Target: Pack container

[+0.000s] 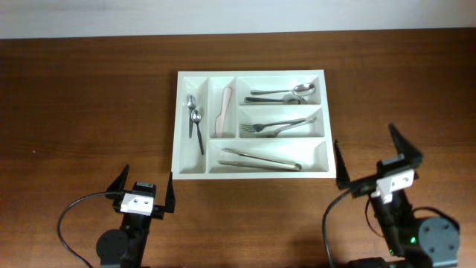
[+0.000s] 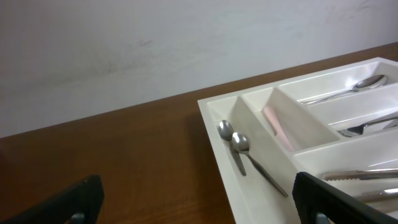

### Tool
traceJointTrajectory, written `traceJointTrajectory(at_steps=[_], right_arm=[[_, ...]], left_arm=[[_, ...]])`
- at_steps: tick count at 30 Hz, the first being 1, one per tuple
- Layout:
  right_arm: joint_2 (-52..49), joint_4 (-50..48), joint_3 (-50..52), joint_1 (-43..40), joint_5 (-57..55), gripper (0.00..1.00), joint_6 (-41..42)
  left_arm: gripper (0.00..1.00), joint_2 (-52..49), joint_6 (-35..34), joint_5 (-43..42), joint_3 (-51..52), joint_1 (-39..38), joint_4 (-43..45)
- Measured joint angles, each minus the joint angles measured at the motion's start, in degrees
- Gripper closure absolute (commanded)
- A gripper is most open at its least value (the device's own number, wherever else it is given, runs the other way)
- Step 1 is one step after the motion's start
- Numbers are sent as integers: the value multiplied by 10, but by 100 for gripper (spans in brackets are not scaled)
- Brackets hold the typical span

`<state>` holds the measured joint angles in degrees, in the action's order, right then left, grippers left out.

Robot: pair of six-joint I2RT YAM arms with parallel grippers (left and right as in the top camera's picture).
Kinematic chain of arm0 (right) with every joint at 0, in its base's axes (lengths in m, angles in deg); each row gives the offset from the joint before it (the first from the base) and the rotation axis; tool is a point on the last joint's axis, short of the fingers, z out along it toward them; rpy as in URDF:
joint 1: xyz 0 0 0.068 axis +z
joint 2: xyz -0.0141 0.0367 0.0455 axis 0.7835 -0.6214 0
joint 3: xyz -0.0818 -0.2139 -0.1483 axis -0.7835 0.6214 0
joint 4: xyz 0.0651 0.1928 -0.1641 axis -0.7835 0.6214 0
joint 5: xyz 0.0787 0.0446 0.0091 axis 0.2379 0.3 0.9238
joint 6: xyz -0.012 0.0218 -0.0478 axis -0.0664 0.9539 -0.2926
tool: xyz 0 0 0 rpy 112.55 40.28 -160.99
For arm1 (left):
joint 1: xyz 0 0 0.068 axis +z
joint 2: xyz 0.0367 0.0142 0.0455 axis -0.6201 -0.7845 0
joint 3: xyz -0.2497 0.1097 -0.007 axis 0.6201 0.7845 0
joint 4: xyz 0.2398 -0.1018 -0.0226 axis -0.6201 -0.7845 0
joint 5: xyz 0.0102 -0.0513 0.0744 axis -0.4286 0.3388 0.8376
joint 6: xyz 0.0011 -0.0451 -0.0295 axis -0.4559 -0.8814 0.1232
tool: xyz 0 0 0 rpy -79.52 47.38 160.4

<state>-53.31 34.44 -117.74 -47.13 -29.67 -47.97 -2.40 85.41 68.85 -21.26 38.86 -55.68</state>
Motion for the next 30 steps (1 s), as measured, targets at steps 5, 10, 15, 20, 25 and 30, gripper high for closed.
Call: traceJointTrajectory(at_steps=[5, 10, 15, 20, 25, 30], right_arm=[[63, -2, 60, -17, 2, 1, 0], [98, -1, 99, -30, -8, 1, 0], [131, -10, 130, -30, -29, 1, 0], [167, -13, 148, -30, -38, 1, 0], [183, -36, 167, -30, -40, 1, 0], [183, -70, 196, -30, -40, 1, 0]], left_arm=[[1, 0, 0, 0, 0, 0, 0], [1, 0, 0, 0, 0, 0, 0], [1, 0, 0, 0, 0, 0, 0], [1, 0, 0, 0, 0, 0, 0], [1, 0, 0, 0, 0, 0, 0], [1, 0, 0, 0, 0, 0, 0]])
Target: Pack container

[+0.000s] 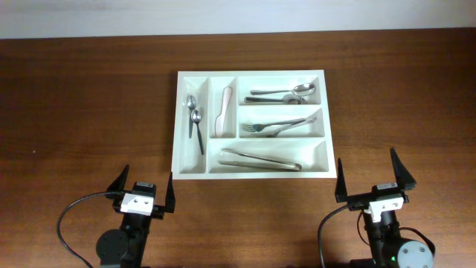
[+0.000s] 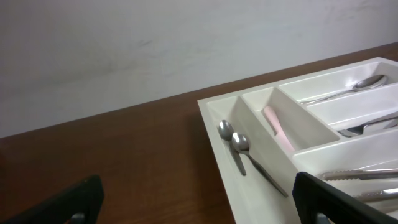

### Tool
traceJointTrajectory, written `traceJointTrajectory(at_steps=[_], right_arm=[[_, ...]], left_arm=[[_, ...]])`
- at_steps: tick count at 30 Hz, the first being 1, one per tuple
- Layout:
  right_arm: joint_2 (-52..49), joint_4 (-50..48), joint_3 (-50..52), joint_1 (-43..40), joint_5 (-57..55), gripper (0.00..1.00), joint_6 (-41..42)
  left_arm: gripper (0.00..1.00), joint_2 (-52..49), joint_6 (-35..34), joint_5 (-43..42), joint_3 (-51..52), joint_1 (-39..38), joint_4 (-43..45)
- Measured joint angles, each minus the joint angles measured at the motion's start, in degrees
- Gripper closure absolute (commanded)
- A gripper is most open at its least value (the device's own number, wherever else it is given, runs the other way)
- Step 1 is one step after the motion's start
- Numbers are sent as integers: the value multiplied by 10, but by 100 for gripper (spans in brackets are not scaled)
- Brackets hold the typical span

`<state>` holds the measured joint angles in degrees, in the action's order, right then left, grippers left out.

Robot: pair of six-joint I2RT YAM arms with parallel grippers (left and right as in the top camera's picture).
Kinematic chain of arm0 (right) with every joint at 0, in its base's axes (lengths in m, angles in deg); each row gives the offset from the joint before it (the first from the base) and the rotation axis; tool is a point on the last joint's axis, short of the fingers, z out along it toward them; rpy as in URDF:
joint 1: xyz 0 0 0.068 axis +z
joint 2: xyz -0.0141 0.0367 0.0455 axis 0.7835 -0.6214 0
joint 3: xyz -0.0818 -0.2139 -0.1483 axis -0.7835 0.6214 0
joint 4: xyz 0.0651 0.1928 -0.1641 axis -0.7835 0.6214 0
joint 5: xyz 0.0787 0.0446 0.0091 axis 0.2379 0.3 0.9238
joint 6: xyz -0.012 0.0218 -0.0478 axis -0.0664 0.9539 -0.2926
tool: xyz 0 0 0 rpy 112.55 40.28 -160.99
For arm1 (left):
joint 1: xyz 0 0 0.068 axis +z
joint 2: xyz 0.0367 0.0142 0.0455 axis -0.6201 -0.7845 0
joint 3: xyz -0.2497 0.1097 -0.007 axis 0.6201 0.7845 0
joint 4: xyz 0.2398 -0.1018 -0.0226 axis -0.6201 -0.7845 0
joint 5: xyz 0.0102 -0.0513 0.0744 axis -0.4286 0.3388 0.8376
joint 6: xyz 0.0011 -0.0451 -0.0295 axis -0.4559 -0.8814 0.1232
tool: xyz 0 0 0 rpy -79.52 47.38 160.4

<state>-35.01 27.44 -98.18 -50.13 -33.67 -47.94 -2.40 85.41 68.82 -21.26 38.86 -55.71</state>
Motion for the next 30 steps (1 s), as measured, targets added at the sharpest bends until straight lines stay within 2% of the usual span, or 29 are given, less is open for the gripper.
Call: traceJointTrajectory(at_steps=[9, 22, 30], right_arm=[[0, -47, 82, 0, 0, 1, 0], [0, 76, 91, 0, -4, 1, 0], [0, 80, 91, 0, -7, 1, 3]], left_arm=[[1, 0, 0, 0, 0, 0, 0], [1, 0, 0, 0, 0, 0, 0], [1, 0, 0, 0, 0, 0, 0]])
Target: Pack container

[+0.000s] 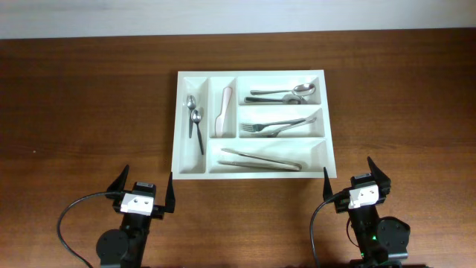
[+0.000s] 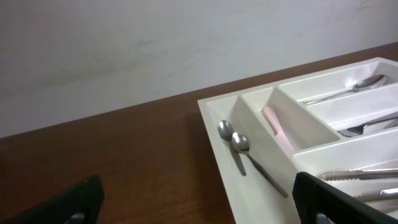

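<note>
A white cutlery tray (image 1: 182, 167) lies mid-table, seen too in the left wrist view as the tray (image 2: 214, 124). Its left slot holds two small spoons (image 1: 195, 123) (image 2: 239, 149), the slot beside it a pink knife (image 1: 223, 113) (image 2: 277, 127). Spoons (image 1: 286, 93), forks (image 1: 275, 126) and tongs (image 1: 260, 159) fill the right compartments. My left gripper (image 1: 142, 190) (image 2: 199, 202) rests open near the front edge, below the tray's left corner, holding nothing. My right gripper (image 1: 351, 177) stands open off the tray's front right corner, empty.
The brown wooden table (image 1: 89, 112) runs to a pale wall at the back (image 2: 155, 37). Black cables (image 1: 71, 216) loop beside each arm base at the front edge.
My right gripper has moved left and slightly forward, now closer to the tray's front right corner. The left arm and the cutlery have not moved.
My right gripper stood open and raised at the far right, past the tray's corner. A second later it was lower and squarer, near the front edge. Now it sits further left by the tray's corner. The left gripper stayed open and still throughout.
</note>
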### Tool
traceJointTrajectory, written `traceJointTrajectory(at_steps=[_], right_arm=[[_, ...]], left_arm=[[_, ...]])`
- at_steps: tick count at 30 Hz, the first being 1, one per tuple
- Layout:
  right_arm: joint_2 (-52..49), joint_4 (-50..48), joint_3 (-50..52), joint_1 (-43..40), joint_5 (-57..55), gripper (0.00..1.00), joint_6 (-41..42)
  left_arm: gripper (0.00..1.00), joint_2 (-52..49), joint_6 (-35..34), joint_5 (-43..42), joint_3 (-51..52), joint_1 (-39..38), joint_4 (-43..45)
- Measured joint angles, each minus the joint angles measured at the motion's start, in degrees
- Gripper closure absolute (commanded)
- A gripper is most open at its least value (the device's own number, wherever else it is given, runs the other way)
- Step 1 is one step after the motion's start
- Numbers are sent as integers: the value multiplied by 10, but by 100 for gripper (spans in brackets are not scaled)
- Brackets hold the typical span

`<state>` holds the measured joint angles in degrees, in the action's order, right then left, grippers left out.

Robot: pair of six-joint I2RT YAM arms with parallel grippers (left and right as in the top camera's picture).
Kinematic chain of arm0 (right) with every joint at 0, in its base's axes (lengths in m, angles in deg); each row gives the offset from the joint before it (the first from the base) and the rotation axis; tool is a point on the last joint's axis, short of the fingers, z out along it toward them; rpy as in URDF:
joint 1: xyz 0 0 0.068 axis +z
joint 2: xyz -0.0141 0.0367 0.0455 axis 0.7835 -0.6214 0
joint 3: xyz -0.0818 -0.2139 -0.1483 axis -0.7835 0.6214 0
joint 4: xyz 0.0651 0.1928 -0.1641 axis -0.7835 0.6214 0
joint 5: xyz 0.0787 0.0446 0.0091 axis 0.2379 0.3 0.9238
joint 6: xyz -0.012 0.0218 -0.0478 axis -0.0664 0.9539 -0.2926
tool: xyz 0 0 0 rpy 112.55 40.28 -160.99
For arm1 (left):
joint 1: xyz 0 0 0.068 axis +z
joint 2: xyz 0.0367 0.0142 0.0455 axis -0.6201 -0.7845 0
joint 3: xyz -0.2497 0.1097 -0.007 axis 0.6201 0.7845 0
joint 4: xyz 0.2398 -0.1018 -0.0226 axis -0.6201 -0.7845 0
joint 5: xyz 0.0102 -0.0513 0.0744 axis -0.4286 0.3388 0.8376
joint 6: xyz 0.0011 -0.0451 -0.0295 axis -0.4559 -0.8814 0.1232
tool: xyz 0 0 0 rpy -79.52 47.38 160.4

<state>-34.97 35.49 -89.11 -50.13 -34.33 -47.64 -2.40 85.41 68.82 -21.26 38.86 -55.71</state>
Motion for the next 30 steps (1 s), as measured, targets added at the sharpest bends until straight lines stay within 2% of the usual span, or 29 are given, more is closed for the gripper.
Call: traceJointTrajectory(at_steps=[12, 30], right_arm=[[0, 0, 0, 0, 0, 1, 44], [0, 0, 0, 0, 0, 1, 47]], left_arm=[[1, 0, 0, 0, 0, 0, 0], [1, 0, 0, 0, 0, 0, 0]])
